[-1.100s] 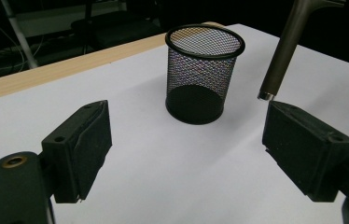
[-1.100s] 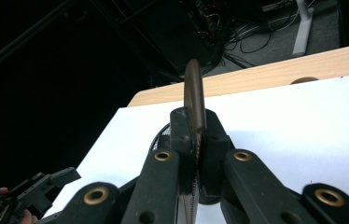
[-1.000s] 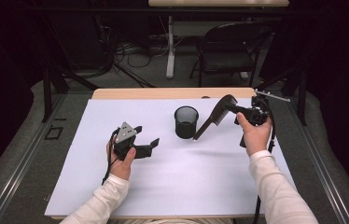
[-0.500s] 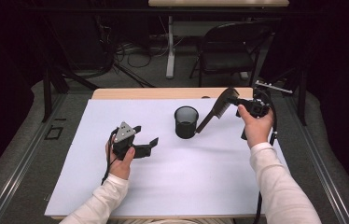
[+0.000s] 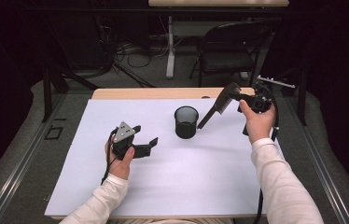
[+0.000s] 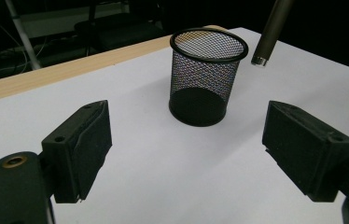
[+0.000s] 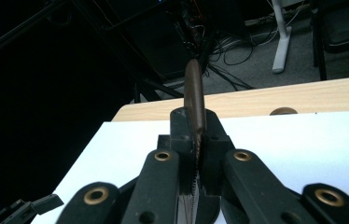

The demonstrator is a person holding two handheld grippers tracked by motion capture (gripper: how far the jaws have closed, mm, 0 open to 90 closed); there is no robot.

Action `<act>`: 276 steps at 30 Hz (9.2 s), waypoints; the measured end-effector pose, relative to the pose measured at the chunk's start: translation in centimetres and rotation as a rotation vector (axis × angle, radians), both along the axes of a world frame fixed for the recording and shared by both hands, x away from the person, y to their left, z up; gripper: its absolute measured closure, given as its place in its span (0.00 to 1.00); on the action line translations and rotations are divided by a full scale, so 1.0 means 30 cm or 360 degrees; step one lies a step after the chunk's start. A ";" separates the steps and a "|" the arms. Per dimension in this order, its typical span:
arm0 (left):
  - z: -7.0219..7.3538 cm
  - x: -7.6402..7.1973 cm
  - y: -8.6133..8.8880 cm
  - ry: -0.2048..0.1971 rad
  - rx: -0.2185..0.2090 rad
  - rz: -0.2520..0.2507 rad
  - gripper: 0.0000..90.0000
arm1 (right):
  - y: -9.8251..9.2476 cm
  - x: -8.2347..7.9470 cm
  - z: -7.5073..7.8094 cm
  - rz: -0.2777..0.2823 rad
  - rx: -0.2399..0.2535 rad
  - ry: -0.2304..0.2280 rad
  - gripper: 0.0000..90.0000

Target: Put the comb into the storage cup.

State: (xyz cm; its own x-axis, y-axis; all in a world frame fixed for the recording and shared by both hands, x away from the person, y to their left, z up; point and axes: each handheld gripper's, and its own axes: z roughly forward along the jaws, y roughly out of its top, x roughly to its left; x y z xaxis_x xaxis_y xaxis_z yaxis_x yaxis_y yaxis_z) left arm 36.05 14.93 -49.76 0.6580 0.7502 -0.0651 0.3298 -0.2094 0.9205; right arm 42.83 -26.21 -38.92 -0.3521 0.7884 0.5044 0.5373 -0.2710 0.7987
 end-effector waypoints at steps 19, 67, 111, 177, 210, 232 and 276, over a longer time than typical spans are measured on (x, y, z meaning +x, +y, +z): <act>0.001 0.000 0.002 -0.0002 -0.0003 0.0004 0.18 | 0.007 0.011 0.098 -0.0026 -0.0028 -0.0059 0.97; 0.002 0.003 0.009 0.0000 -0.0009 0.0008 0.18 | 0.143 0.143 0.127 -0.0061 -0.0044 -0.0008 0.97; 0.001 0.003 0.009 -0.0001 -0.0015 0.0007 0.18 | 0.239 0.211 0.030 -0.0066 -0.0145 0.0115 0.97; 0.001 0.003 0.012 -0.0001 -0.0013 0.0005 0.18 | 0.279 0.216 -0.137 0.0022 -0.0123 0.0251 0.97; 0.000 0.004 0.011 -0.0002 -0.0010 0.0005 0.18 | 0.232 0.215 -0.160 -0.0009 -0.0098 0.0275 0.97; -0.002 0.004 0.010 0.0002 -0.0002 0.0005 0.18 | 0.196 0.211 -0.184 -0.0006 -0.0028 0.0295 0.96; -0.003 0.005 0.009 0.0006 0.0007 0.0007 0.18 | 0.172 0.203 -0.196 -0.0020 -0.0019 0.0265 0.83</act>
